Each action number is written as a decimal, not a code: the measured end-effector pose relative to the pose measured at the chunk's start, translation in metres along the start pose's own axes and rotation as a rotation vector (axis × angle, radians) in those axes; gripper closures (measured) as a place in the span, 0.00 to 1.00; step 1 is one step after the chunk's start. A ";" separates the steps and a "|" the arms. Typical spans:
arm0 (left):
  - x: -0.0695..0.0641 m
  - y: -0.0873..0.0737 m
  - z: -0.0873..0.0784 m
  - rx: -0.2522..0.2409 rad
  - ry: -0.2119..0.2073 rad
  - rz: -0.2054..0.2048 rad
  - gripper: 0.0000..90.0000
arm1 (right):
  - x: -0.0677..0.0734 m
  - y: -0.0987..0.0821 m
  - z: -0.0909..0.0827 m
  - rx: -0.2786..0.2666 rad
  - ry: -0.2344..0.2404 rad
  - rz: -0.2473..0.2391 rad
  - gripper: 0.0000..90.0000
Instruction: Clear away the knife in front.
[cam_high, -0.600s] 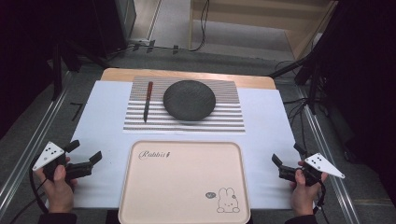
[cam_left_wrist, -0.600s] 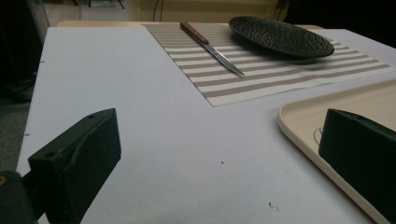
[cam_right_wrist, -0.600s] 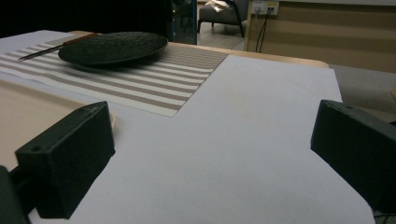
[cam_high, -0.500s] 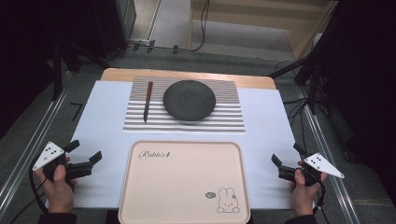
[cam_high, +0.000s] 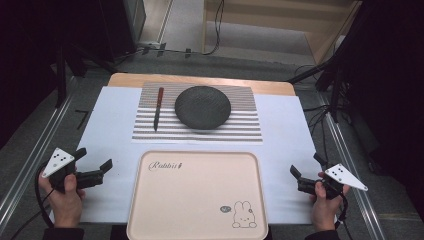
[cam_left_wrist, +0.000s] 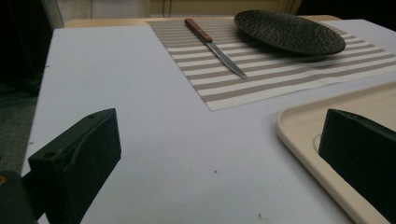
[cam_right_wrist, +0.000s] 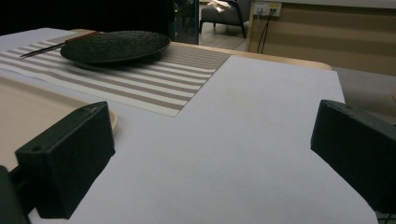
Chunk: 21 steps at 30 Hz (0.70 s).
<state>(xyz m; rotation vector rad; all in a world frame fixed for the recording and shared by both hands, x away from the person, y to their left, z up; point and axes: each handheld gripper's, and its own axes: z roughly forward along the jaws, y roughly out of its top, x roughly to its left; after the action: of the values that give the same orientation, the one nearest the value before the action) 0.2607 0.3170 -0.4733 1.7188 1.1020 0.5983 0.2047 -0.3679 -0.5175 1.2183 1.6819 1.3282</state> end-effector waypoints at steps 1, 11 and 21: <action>-0.002 0.002 0.001 0.006 -0.003 0.002 0.00 | 0.000 0.000 0.000 0.001 0.002 0.000 0.00; -0.015 0.019 0.007 0.014 -0.040 -0.015 0.00 | 0.001 0.000 0.000 0.001 0.001 -0.004 0.00; -0.022 0.044 0.026 0.024 -0.082 -0.015 0.00 | 0.000 -0.001 -0.001 -0.007 0.010 -0.002 0.00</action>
<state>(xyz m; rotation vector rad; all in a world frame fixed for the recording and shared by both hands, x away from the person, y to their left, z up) 0.2880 0.2806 -0.4421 1.7382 1.0674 0.5027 0.2034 -0.3680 -0.5178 1.2075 1.6839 1.3393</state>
